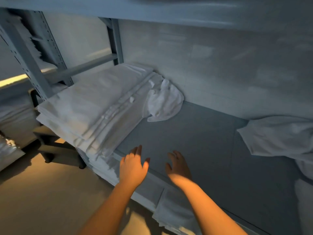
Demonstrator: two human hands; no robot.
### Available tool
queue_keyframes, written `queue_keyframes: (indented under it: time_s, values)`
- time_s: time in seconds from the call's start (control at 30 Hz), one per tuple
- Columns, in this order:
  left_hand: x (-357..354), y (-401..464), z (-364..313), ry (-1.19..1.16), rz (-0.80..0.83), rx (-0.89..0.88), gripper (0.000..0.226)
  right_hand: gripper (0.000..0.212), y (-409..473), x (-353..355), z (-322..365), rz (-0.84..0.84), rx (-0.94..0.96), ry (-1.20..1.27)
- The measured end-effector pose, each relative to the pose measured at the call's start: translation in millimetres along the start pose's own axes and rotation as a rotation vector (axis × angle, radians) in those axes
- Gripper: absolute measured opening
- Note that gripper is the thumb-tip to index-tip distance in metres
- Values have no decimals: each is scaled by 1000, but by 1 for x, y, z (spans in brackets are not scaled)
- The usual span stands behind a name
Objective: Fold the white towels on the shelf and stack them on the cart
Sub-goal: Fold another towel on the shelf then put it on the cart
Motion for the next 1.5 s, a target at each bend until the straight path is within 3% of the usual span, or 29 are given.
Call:
queue_keyframes:
  time_s: [0.3, 0.53, 0.73, 0.87, 1.0, 1.17, 1.4, 1.5]
  values:
    - [-3, 87, 39, -24, 74, -38, 67, 47, 53, -23, 15, -29, -28, -67]
    - [-38, 162, 13, -32, 29, -153, 68, 53, 140, -32, -11, -48, -20, -117]
    - [-61, 259, -30, -4, -68, -313, 76, 71, 242, -16, -45, -191, -18, -183]
    - [-82, 315, -49, 57, -89, -384, 80, 83, 299, -8, -43, -288, 92, -196]
    - [-126, 352, -45, 153, -19, -403, 85, 93, 345, -25, -51, -221, 101, -396]
    - [-170, 363, -32, 191, 14, -395, 73, 79, 367, -63, -76, -46, 65, -250]
    - [-182, 343, -29, 138, 48, -406, 58, 57, 342, -66, -82, -138, 107, -214]
    - [-186, 328, -25, 116, 144, -377, 55, 55, 320, -67, -78, -118, 64, -183]
Point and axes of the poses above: each hand's wrist, its own y-axis towards the middle knuckle, its own x-axis out of the back of the hand, z = x × y, the point moved 10 cm from there along y, towards the middle knuckle
